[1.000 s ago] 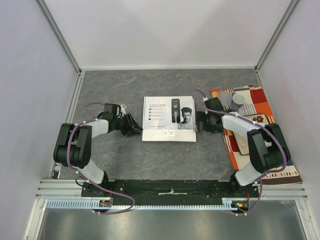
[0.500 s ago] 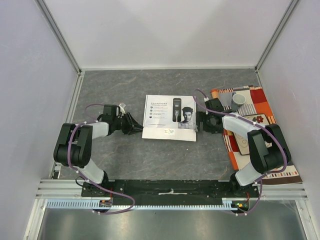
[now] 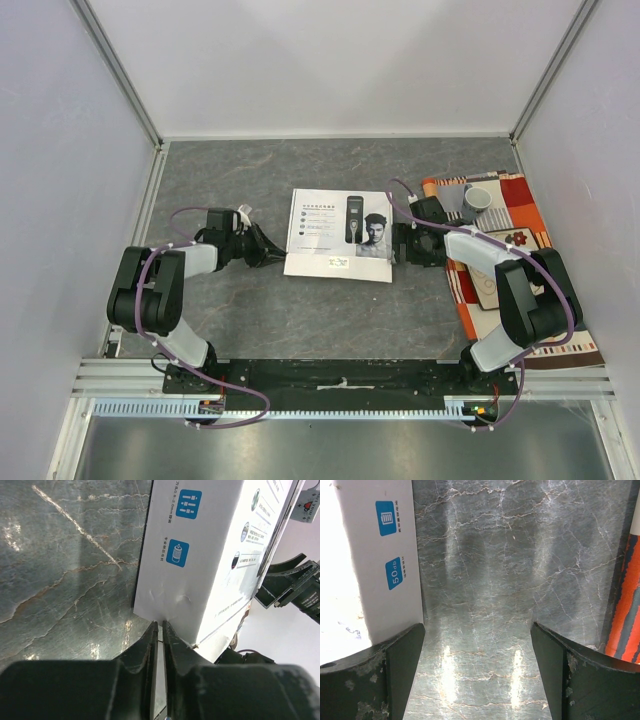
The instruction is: Sort the hair-cutting tools
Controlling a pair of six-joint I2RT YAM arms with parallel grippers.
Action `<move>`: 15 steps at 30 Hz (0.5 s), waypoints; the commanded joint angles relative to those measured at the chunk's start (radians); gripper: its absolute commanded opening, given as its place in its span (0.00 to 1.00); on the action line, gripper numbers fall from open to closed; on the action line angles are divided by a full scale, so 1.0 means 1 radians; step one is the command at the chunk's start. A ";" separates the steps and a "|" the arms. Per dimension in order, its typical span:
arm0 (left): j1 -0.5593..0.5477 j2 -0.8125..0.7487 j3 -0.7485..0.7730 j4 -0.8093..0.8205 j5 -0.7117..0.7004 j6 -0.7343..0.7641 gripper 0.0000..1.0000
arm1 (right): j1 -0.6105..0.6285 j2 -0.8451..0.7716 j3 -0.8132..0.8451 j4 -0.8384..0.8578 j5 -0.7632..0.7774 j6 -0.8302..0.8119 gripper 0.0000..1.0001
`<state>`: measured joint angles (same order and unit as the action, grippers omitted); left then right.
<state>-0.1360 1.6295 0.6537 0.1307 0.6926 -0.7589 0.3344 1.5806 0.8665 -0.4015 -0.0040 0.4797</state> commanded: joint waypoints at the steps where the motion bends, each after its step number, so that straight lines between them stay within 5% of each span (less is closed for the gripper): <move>1: -0.085 -0.034 0.027 0.078 0.282 -0.085 0.15 | 0.100 0.025 -0.006 0.122 -0.275 0.039 0.98; 5: -0.085 -0.057 0.021 0.058 0.262 -0.074 0.02 | 0.100 0.019 -0.006 0.113 -0.272 0.036 0.98; 15: -0.085 -0.097 0.021 -0.014 0.242 -0.042 0.02 | 0.100 0.004 0.025 0.061 -0.211 0.007 0.98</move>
<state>-0.1959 1.5669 0.6537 0.1211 0.8341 -0.7921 0.4057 1.5791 0.8669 -0.3756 -0.0898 0.4717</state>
